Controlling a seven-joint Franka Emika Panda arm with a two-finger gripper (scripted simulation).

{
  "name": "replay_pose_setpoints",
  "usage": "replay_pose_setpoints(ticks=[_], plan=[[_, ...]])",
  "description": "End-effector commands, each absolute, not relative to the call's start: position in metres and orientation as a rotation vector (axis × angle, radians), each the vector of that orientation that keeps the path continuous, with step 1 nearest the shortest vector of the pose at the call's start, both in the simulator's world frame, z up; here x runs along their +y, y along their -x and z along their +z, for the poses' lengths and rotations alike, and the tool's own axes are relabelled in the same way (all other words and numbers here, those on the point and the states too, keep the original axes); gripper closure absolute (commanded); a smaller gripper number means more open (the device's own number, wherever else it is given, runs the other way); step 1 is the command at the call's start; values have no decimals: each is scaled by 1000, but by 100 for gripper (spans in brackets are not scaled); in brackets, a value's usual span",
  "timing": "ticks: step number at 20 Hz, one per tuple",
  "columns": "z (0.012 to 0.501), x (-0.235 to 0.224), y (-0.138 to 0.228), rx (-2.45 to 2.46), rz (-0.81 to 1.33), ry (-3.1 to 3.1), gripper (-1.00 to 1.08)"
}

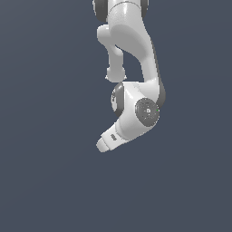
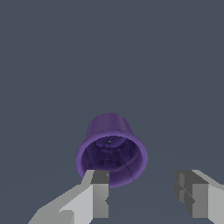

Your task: Pick up the object and move it to a goal position.

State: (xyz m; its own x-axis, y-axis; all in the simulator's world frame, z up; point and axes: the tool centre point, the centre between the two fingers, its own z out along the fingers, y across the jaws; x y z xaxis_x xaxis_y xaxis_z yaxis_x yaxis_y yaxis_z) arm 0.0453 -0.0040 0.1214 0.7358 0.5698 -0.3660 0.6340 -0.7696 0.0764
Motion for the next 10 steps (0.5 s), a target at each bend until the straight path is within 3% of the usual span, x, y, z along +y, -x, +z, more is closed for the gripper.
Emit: replay_pose_setpoints(ticks=[1, 10], plan=[[116, -4, -49, 1065, -557, -2667, -20], [99, -3, -57, 1367, -824, -2390, -20]])
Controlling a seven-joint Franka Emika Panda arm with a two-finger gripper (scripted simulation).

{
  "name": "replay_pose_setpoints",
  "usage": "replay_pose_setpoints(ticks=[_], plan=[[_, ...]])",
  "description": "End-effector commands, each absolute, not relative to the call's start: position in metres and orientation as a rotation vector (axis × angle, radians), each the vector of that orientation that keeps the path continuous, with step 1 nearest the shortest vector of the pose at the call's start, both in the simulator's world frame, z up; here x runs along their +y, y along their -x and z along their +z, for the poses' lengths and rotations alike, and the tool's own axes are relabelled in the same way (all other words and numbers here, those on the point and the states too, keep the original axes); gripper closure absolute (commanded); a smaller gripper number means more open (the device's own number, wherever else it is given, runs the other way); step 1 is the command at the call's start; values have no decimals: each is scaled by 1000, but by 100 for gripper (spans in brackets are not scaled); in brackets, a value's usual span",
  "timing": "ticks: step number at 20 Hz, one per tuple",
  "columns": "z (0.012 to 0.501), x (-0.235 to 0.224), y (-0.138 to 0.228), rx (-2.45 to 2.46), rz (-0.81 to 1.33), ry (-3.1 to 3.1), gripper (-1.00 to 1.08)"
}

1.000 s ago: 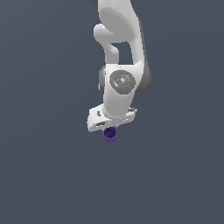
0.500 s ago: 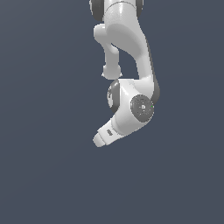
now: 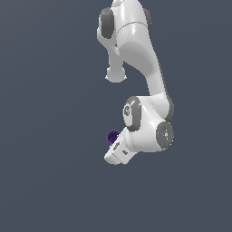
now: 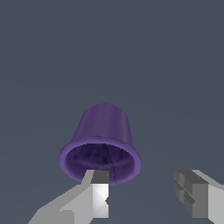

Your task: Pick up the object and move it to a goal position.

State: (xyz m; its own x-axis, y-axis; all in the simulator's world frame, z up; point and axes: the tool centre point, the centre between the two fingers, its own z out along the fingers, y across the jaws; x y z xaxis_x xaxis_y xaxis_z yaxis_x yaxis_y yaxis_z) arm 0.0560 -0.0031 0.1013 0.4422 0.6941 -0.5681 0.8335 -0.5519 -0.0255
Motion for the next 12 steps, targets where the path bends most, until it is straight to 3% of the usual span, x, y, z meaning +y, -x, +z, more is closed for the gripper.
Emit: replay_pose_setpoints(ticks=[1, 12], plan=[[98, -3, -57, 1391, -851, -2361, -20], [91, -3, -59, 1544, -1049, -2156, -20]])
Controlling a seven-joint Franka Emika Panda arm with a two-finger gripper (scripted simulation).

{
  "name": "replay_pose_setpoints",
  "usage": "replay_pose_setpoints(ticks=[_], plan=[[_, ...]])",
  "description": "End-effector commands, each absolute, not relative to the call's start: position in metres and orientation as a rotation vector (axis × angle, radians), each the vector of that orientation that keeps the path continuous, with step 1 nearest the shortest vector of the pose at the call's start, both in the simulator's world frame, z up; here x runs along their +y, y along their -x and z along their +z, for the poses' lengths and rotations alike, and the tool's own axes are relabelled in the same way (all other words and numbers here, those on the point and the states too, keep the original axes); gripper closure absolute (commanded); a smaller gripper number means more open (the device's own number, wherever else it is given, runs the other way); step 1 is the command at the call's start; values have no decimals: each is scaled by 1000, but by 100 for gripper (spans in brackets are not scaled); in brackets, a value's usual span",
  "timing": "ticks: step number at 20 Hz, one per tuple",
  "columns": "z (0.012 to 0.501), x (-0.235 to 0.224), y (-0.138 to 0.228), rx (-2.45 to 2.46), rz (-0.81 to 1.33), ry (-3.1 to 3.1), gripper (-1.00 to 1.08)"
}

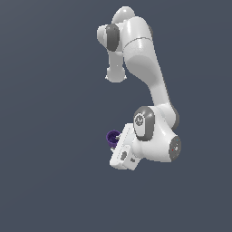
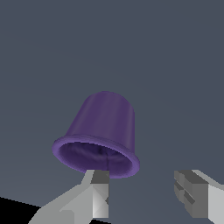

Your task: Pick up the object and move it to a goal position.

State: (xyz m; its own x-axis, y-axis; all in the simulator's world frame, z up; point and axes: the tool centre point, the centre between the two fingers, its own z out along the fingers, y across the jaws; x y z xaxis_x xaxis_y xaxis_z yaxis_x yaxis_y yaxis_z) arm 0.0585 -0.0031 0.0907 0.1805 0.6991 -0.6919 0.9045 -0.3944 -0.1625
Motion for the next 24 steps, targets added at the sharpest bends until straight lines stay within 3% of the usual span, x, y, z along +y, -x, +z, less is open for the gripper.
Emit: replay_pose_setpoints(ticks=[1, 24], plan=[[90, -3, -59, 1549, -1058, -2147, -20], [70, -22, -46, 1562, -1077, -2128, -20]])
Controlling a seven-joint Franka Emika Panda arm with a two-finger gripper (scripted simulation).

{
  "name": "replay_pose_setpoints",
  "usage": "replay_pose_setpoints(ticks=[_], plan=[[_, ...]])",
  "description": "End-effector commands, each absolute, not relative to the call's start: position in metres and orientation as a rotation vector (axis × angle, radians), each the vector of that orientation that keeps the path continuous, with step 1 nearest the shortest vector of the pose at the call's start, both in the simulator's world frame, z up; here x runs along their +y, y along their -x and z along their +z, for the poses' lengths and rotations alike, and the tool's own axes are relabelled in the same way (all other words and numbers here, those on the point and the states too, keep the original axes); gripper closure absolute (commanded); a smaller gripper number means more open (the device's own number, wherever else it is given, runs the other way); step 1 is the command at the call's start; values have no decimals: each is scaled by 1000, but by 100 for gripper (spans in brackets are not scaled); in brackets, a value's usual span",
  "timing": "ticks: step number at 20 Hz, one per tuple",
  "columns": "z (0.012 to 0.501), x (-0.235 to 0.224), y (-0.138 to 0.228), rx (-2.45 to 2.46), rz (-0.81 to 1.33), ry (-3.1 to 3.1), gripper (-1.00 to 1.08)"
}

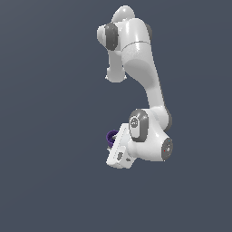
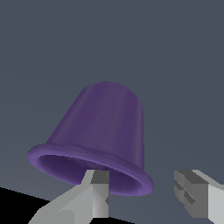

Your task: Pick up the object and move it to a goal position.

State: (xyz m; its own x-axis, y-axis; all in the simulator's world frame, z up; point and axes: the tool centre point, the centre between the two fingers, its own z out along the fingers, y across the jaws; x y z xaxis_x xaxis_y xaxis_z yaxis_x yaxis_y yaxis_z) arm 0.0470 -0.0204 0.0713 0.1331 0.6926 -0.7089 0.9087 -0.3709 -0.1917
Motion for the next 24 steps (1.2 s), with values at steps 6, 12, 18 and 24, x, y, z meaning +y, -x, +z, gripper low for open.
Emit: replay_pose_setpoints(ticks=[6, 12, 18, 24], plan=[[70, -22, -46, 1562, -1077, -2128, 108], [70, -22, -47, 1562, -1077, -2128, 108], [94, -28, -61, 1528, -1017, -2144, 108], [163, -46, -94, 1434, -854, -2182, 108]])
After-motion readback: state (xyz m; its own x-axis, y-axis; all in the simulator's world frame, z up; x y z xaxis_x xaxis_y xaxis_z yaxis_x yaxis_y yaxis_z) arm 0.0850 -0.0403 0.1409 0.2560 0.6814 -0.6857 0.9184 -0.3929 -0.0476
